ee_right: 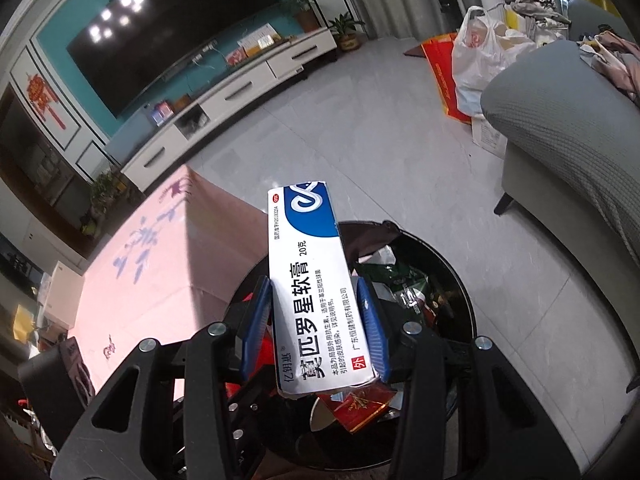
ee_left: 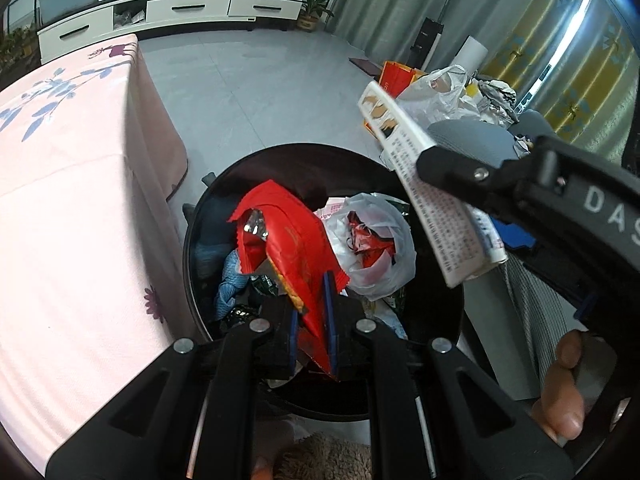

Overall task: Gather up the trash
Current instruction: 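Lift the red wrapper and ointment box and carry them over the black bin, then lower both tools into the bin and open them to drop the items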

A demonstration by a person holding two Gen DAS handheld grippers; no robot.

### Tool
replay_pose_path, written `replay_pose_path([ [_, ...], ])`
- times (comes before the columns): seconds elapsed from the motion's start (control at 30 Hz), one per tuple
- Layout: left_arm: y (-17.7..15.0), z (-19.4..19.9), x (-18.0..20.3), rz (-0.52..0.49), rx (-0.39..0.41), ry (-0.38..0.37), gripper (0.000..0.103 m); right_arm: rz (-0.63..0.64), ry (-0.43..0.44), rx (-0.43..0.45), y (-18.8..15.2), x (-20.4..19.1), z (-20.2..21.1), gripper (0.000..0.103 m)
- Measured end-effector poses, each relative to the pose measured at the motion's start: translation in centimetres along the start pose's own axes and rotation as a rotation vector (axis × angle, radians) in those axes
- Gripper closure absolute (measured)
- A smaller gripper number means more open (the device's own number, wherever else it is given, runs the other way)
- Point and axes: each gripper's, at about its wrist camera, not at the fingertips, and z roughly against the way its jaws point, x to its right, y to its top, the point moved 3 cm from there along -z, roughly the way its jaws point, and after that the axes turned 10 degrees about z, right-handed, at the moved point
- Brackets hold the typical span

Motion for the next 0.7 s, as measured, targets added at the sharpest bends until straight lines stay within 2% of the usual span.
replay_pose_path([
  [0.7,0.6,-1.6,-0.7,0.032,-0.060,-0.009,0.091,0.005,-0.053,-0.088,-0.5,0.5,-2.5,0.058],
])
